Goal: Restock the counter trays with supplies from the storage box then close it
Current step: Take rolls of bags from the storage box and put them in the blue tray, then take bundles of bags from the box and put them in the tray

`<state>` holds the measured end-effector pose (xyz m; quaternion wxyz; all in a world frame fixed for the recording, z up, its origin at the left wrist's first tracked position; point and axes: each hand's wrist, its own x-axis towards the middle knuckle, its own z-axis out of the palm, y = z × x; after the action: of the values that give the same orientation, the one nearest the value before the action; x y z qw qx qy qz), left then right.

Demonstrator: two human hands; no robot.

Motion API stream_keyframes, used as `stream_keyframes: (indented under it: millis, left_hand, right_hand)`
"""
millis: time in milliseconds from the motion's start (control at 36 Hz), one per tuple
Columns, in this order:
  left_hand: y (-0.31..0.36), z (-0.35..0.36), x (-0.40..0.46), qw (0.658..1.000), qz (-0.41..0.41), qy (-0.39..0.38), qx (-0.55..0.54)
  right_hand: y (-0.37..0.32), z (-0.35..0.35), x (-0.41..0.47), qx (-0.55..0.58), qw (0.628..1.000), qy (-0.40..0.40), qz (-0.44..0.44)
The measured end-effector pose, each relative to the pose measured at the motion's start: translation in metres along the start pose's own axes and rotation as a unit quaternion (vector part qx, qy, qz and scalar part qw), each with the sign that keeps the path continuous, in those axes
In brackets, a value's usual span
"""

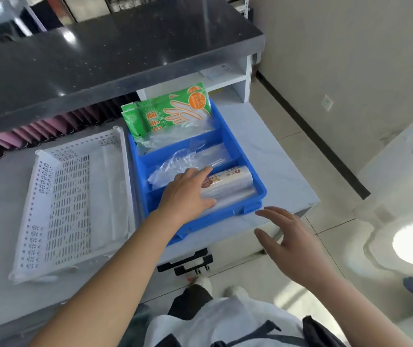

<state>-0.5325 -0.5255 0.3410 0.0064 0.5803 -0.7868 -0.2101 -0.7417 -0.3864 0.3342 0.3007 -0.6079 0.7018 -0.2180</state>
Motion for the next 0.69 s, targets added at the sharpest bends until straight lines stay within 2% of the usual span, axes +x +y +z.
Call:
stream_keyframes:
  millis: [194,333,417,500,583,694]
  left_hand:
    - [-0.011,0.001,-0.069,0.994,-0.026,0.107,-0.015]
    - [-0.025,0.029,-0.158,0.961,-0.085,0.256,-0.054]
    - [-0.036,0.058,-0.205,0.951,-0.185,0.235,-0.073]
    - [-0.054,0.085,-0.241,0.937,-0.286,0.182,-0.085]
    - [-0.075,0.105,-0.274,0.918,-0.341,0.165,-0.113]
    - [-0.1,0.119,-0.319,0.887,-0.404,0.169,-0.146]
  right_hand:
    - [-0.026,0.0,0.019,-0.042,0.992,-0.044,-0.107]
    - [-0.066,0.025,0.021,-0.038,0.979,-0.051,-0.193]
    - [-0.089,0.056,0.008,-0.028,0.968,-0.077,-0.239]
    - [-0.1,0.089,-0.01,-0.074,0.945,-0.158,-0.277]
    - [-0.11,0.115,-0.024,-0.115,0.922,-0.221,-0.296]
    - [-0.14,0.149,-0.044,-0.144,0.891,-0.262,-0.342]
